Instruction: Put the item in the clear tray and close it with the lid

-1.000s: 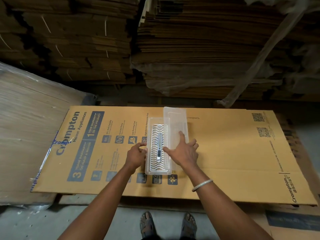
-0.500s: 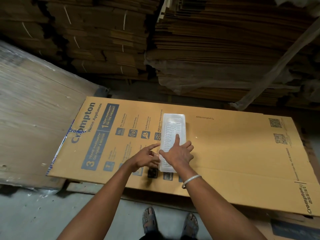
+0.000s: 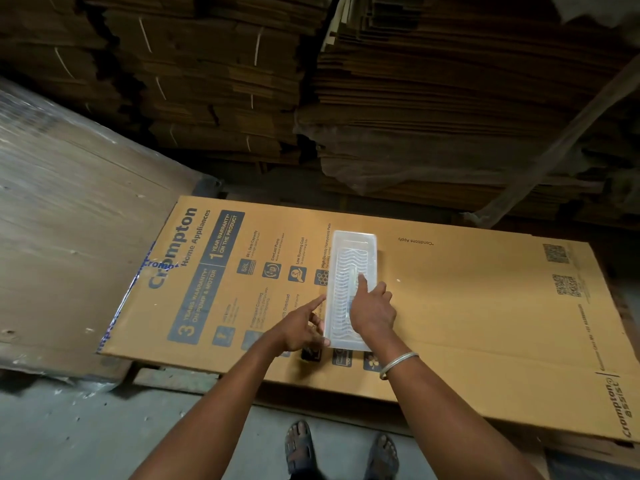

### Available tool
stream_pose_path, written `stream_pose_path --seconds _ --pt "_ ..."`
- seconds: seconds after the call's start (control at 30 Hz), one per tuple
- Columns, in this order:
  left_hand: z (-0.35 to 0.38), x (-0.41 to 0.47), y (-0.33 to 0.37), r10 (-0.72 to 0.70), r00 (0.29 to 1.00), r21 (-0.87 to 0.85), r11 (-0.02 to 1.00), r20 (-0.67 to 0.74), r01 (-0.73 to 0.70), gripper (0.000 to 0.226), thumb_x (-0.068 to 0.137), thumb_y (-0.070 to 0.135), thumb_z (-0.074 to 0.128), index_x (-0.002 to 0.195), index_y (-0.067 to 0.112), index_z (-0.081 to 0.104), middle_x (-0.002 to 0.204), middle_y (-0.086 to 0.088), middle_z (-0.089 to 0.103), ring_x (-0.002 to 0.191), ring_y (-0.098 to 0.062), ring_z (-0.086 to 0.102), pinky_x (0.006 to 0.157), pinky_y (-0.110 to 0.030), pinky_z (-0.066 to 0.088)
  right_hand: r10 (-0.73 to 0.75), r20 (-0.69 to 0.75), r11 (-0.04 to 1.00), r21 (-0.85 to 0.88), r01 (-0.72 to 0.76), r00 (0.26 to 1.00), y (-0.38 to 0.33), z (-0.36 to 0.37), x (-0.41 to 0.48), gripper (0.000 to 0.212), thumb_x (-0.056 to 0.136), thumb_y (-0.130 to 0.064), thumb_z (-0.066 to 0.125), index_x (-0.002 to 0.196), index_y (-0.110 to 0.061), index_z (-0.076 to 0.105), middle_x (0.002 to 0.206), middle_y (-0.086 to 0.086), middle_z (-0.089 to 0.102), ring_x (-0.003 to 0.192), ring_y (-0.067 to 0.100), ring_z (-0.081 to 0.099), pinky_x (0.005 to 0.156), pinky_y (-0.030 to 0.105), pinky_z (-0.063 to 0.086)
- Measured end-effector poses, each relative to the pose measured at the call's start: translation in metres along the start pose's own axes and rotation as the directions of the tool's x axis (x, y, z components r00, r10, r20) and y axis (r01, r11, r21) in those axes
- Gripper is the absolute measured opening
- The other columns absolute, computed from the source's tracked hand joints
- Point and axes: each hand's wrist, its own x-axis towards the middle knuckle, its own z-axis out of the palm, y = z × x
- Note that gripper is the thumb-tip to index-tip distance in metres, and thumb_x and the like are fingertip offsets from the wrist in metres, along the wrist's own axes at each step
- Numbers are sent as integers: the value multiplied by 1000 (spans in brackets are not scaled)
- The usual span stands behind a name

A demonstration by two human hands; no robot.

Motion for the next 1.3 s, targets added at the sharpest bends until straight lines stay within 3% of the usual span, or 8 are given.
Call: stream_pose_path --seconds 0.1,0.2,0.37,0.5,0.63,1.13,1.23,1.3 --pt "-5 6 16 79 996 341 938 -43 -59 131 69 21 95 167 29 8 135 -5 56 101 -22 69 95 -42 57 -74 -4 997 -18 74 997 7 -16 13 69 92 -12 62 151 -23 27 142 19 37 127 36 42 91 47 49" --pt "-17 20 38 161 984 608 790 -82 -79 128 68 37 94 166 21 14 166 0 26 143 -27 48 113 -42 47 -199 -43 980 -40 197 979 14 -35 33 78 83 -29 80 147 -18 36 156 14 29 137 32 37 102 48 49" --pt "-36 48 79 190 974 795 607 -123 -18 134 63 49 93 166 21 12 174 0 8 160 -26 20 119 -53 40 -306 24 949 -79 307 952 20 -54 59 134 60 -46 94 160 -15 11 171 10 5 157 29 9 124 49 26" --pt "-42 68 100 146 986 881 473 -85 6 150 59 56 93 166 16 -4 175 -5 -7 163 -29 0 127 -54 26 -309 65 946 -80 313 949 19 -56 74 146 56 -50 95 161 -15 1 172 7 -4 158 26 -3 126 48 19" --pt "-46 82 109 112 991 933 359 -68 24 158 55 64 91 165 13 -10 173 -9 -14 162 -32 -7 129 -55 19 -314 86 947 -48 319 946 21 -56 83 149 54 -50 95 161 -17 -1 171 6 -6 157 25 -4 126 48 19" --pt "-48 94 106 125 990 940 342 -61 15 160 51 68 90 166 16 -8 174 -8 -10 163 -29 -3 129 -53 19 -342 87 938 -22 345 936 23 -53 88 150 53 -50 96 161 -17 -2 171 5 -6 158 24 0 125 45 21" --pt "-52 90 107 135 989 905 424 -62 -1 151 58 70 86 166 15 -5 174 -6 -7 163 -28 0 130 -52 19 -359 88 933 -5 361 929 28 -56 87 145 57 -56 92 161 -18 -2 171 5 -6 158 24 -1 126 45 17" --pt "-52 90 106 176 980 869 494 -90 -9 132 75 72 73 166 14 -1 175 -6 -4 163 -28 2 130 -51 18 -380 30 924 -26 381 925 33 -54 85 130 71 -65 78 162 -16 -2 171 5 -5 158 23 -2 127 43 9"
